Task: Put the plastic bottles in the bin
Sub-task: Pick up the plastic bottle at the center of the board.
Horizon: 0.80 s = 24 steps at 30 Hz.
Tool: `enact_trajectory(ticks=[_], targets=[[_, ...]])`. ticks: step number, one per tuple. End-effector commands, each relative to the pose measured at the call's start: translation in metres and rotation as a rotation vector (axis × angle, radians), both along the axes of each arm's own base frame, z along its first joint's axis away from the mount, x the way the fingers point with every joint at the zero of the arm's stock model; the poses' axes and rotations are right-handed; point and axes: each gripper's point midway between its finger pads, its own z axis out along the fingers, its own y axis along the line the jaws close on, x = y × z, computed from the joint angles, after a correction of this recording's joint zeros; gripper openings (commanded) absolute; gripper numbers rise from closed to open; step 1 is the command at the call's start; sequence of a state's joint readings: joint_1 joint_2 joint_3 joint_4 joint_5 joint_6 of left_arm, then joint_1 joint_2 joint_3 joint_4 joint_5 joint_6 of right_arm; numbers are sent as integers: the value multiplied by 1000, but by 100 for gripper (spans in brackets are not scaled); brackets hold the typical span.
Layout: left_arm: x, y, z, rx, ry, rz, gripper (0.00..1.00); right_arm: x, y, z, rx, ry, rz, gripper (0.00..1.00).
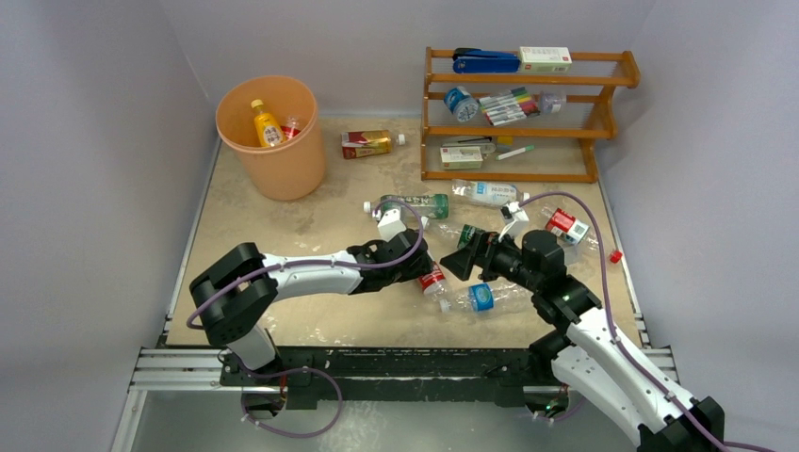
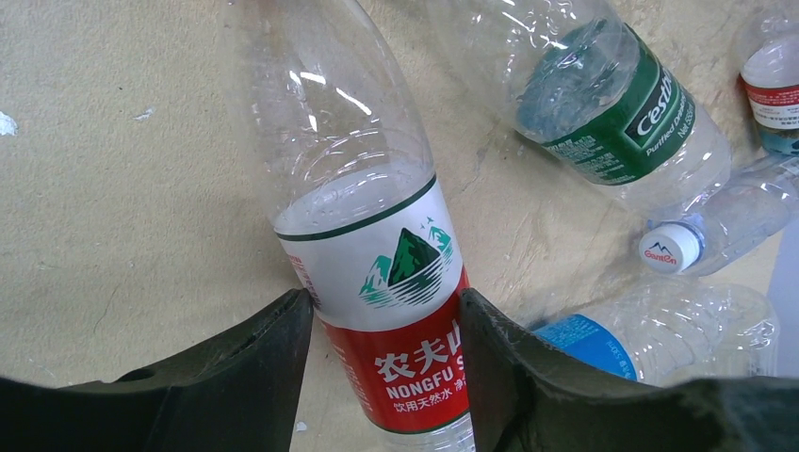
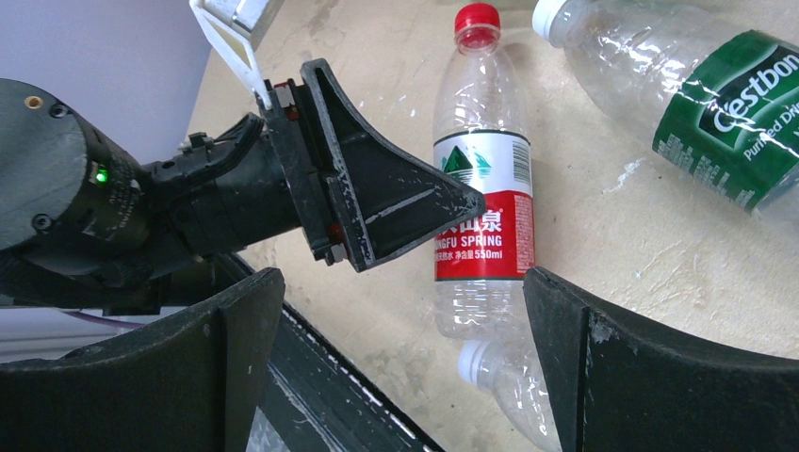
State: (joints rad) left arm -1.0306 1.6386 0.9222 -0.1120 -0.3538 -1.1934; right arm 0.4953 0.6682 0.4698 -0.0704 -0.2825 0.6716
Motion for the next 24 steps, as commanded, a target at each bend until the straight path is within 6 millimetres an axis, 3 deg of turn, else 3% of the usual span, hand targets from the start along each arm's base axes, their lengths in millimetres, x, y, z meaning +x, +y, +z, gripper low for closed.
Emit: enact_trajectory(ticks=[1,15,20,24], targets=[[2,1,15,12,-33,8,51,-4,1,2,11,-7,15,100],[2,22,36,56,-74,34,47,0,3,-1,9,-7,19,100],[0,20,35,52,-60,29,67,1,4,-2,13,-7,18,100],[0,17,31,50,-48,34,76,0,4,-4,15,-4,17,100]])
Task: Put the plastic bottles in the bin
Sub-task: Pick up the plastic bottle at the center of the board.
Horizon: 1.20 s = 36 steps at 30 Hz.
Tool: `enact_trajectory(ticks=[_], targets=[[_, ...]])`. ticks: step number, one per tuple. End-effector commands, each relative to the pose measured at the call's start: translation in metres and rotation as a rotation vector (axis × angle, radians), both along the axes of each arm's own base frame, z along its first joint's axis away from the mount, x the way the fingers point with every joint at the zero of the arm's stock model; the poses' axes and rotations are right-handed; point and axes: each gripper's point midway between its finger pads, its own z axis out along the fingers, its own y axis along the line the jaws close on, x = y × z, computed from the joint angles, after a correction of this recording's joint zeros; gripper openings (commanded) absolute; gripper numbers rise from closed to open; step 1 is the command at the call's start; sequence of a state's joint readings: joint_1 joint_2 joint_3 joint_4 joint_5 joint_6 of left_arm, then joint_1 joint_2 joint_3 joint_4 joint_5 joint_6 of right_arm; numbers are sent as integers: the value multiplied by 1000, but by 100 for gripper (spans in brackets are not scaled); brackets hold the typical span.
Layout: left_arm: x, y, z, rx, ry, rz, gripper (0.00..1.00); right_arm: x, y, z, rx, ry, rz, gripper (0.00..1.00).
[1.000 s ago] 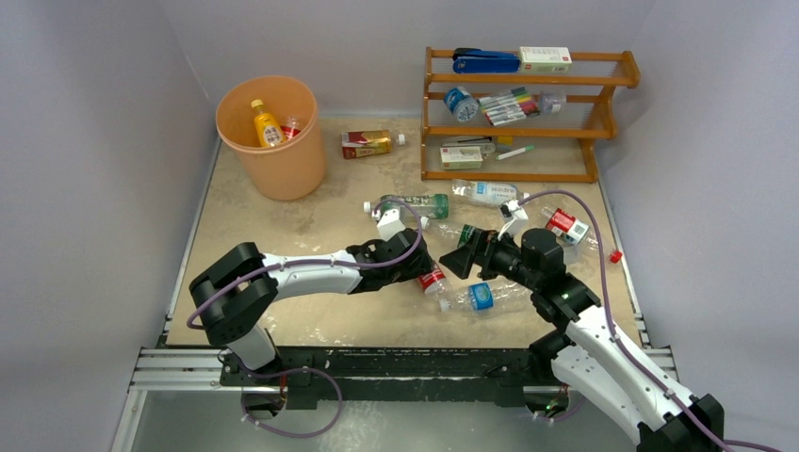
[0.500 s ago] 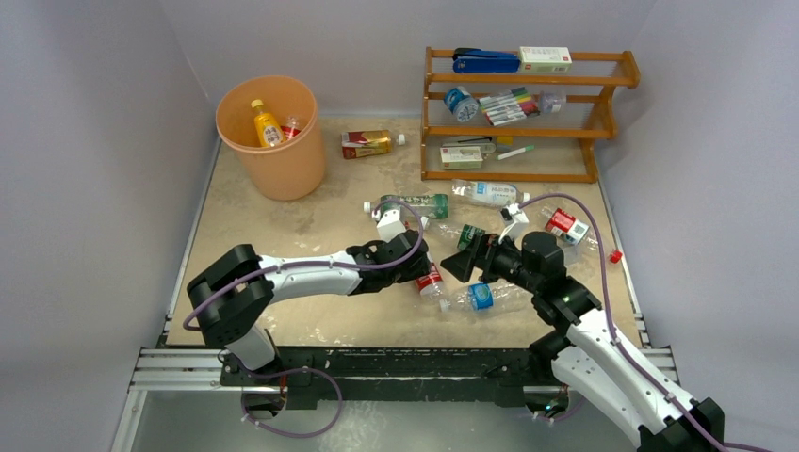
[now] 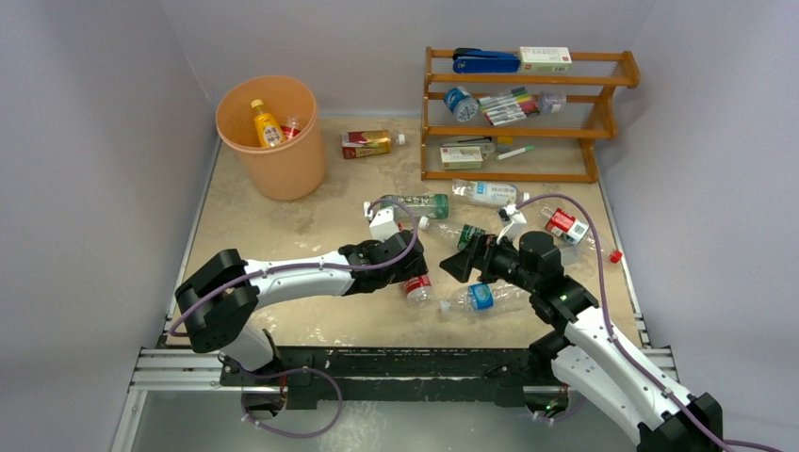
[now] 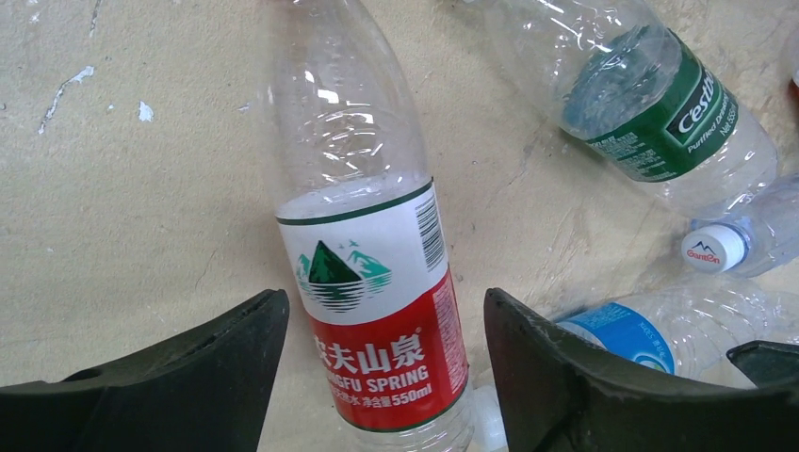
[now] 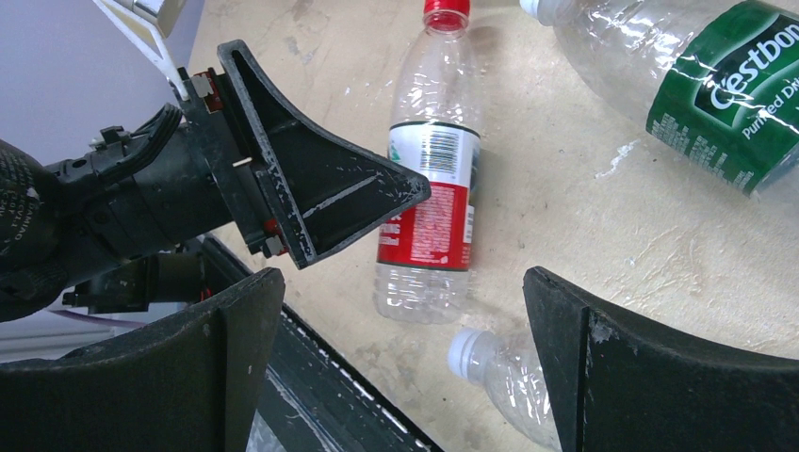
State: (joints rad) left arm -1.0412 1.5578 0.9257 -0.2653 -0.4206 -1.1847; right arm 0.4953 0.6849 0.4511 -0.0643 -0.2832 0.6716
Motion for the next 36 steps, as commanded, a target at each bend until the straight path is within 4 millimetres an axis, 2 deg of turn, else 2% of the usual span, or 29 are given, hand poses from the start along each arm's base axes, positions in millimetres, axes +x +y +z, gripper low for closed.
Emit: enact_trajectory(ticks=[1,14,18,21,24,30,36], targets=[[8,-12,19,-43,-36,4,77,1,4,6,28,-29,15,100],[9,-23,-13,-26,9,5,81,-4,2,0,28,-17,14,100],[9,-21,-16,-21,8,5,73,-7,1,-2,29,-11,22,100],[10,-19,-10,-23,-7,7,64,-10,1,-4,29,-5,29,100],[12,-16,-1,-9,-23,9,59,-12,1,-6,31,1,32,100],[14,-6,22,8,-60,19,58,-13,1,-7,34,4,35,100],[24,4,62,22,-129,34,58,-15,1,-9,36,8,36,100]])
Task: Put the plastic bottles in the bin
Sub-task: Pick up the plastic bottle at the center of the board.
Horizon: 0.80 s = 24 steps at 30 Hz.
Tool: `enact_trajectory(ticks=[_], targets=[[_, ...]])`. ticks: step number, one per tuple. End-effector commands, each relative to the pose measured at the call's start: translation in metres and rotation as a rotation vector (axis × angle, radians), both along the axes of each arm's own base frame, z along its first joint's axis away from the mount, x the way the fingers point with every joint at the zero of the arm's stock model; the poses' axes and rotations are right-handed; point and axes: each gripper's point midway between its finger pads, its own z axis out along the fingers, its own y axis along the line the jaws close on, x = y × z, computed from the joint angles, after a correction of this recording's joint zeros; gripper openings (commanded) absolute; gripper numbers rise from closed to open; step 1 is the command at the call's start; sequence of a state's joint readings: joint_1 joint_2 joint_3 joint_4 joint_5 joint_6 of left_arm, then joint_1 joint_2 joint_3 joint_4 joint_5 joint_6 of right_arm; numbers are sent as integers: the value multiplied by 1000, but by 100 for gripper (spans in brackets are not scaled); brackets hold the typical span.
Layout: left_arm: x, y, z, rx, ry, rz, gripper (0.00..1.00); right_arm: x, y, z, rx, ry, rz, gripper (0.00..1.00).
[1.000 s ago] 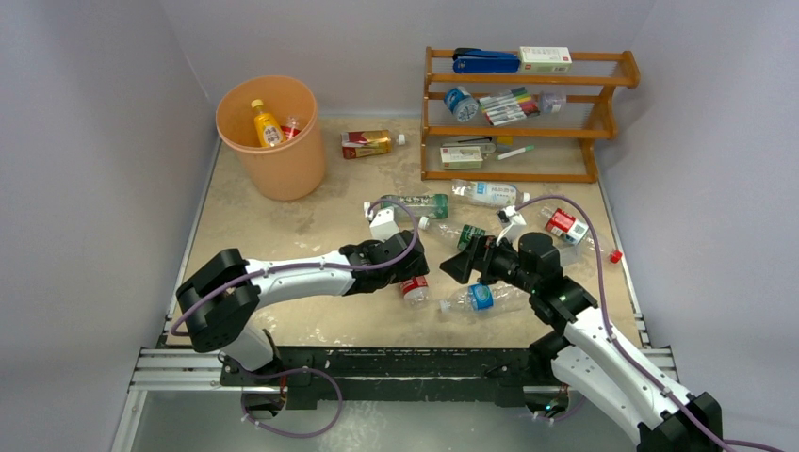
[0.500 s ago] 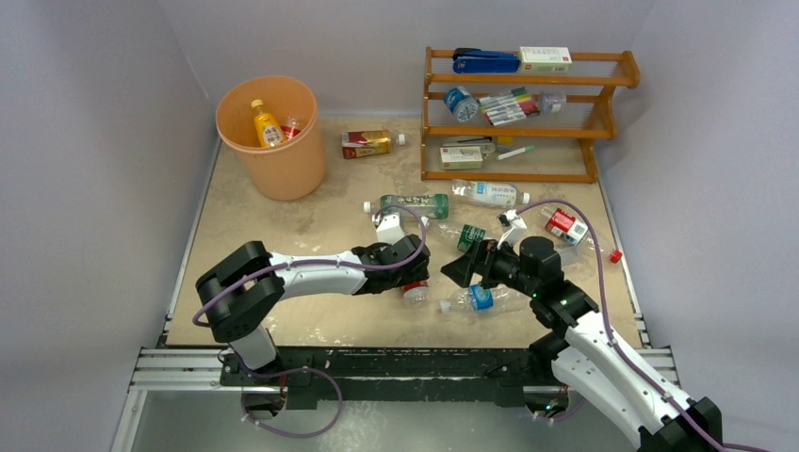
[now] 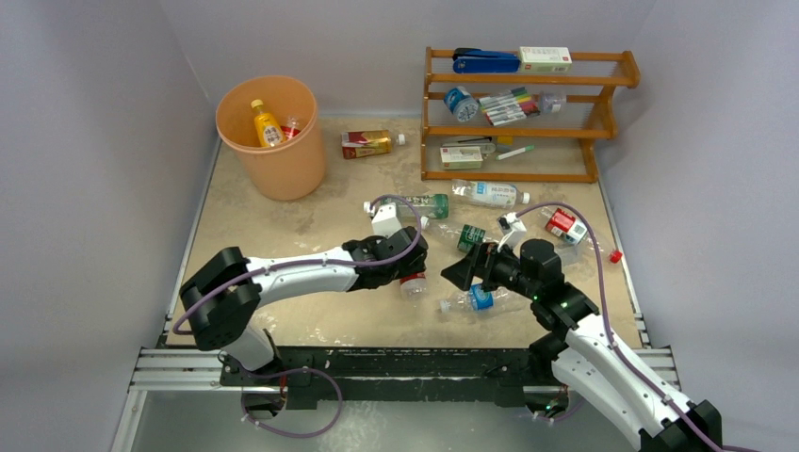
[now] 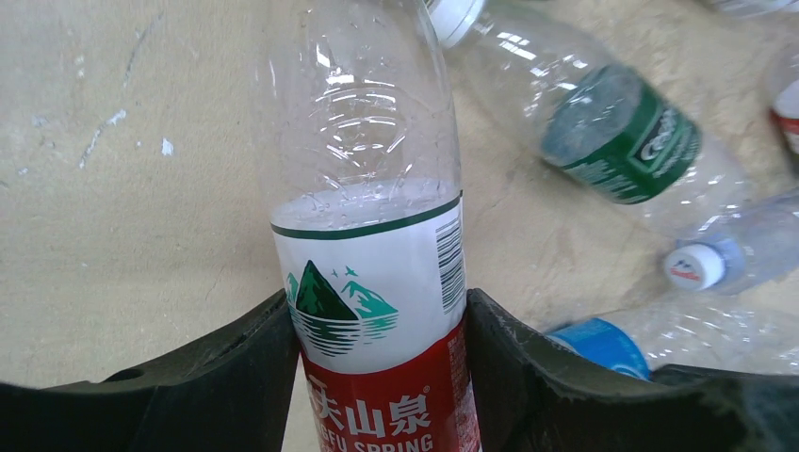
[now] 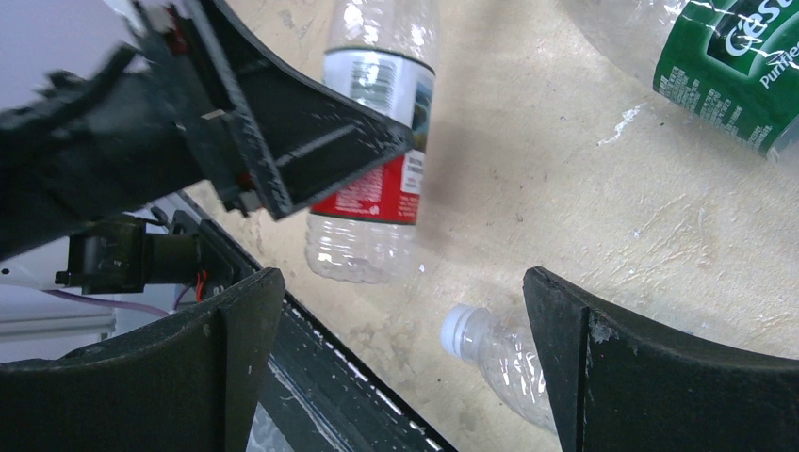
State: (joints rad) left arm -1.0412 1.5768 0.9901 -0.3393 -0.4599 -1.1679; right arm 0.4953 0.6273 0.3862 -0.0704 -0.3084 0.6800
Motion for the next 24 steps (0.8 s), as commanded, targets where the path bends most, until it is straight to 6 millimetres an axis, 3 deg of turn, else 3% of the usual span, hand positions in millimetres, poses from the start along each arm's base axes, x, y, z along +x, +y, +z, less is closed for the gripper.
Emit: enact_trajectory(ticks=[1,9,24], targets=[[19,4,60,-29,-122,20,58,-2,3,7,28,-17,17,100],[61,44,101,-14,-162,75,58,-6,0,6,29,-12,14,100],[136,103,204,6,-287,139,58,-11,-4,7,27,-11,3,100]])
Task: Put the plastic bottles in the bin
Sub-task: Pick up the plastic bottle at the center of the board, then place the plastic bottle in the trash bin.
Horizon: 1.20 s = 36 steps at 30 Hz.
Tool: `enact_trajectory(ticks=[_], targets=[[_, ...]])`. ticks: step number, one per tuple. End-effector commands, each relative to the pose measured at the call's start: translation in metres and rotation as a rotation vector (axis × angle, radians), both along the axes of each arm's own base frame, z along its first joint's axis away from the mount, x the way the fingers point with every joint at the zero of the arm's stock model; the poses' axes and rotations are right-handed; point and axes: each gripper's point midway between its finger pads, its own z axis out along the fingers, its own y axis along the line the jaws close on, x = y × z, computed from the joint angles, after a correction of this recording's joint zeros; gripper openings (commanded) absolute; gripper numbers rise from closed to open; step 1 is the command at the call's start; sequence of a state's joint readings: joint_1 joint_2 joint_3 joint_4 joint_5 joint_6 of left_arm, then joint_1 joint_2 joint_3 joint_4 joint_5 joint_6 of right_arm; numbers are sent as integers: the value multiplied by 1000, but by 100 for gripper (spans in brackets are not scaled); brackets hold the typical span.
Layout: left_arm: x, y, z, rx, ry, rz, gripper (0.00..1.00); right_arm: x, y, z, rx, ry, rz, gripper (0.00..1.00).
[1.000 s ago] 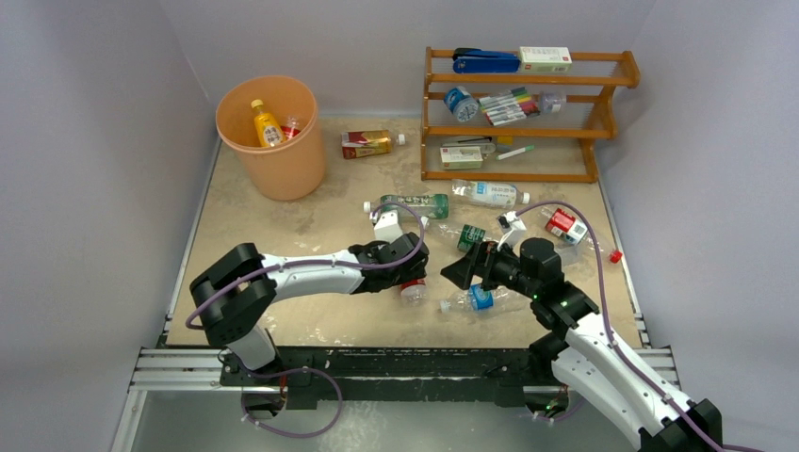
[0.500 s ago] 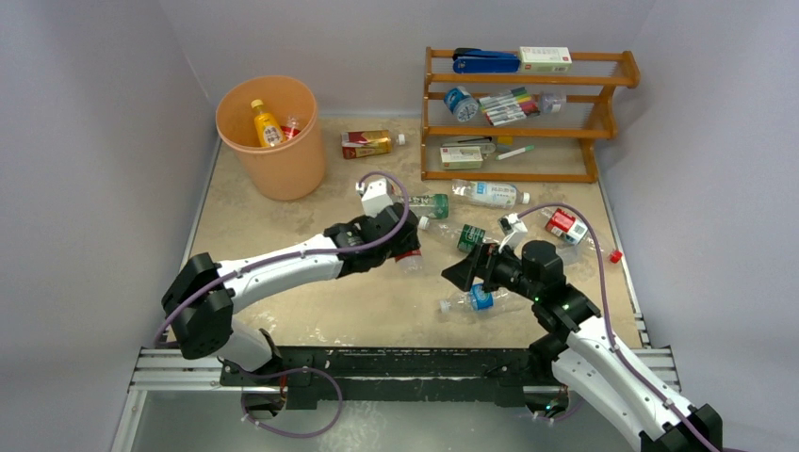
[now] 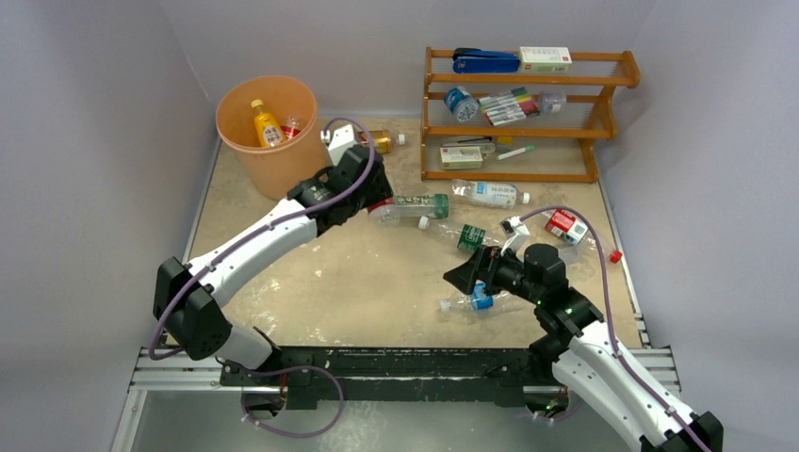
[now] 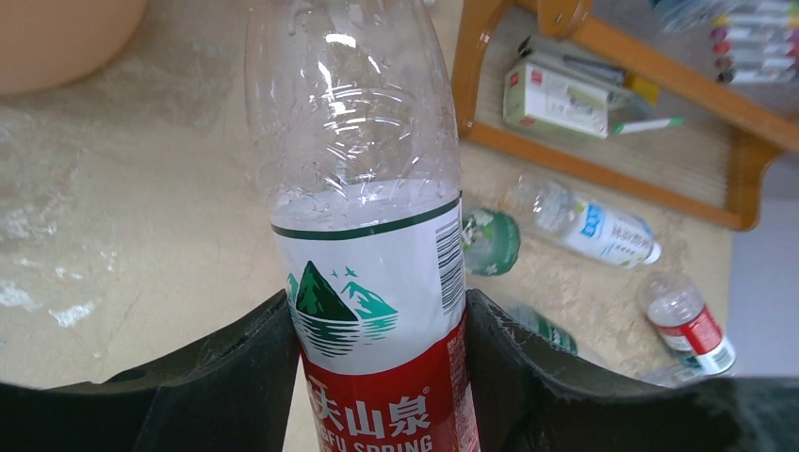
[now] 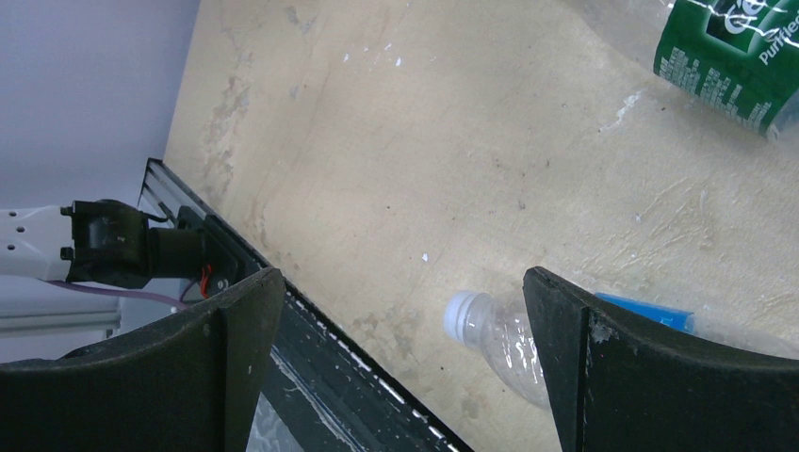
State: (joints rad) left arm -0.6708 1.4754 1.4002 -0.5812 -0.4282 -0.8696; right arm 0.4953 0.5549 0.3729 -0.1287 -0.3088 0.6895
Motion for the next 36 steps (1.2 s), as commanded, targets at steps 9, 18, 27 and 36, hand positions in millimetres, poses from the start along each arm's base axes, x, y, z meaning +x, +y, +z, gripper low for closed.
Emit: enact_trajectory(ticks=[9,18,27,36], targets=[[58,61,81,7,-117,50,58,-3,-1,8,14,-14,2,100],[97,116,103,-27,-162,140,58,-4,-2,6,11,-9,-3,100],[125,177,110,-106,-198,227,58,-3,-2,4,6,-4,-2,100],[143,203,112,-140,-253,244,58,-3,-1,-4,1,9,3,100]])
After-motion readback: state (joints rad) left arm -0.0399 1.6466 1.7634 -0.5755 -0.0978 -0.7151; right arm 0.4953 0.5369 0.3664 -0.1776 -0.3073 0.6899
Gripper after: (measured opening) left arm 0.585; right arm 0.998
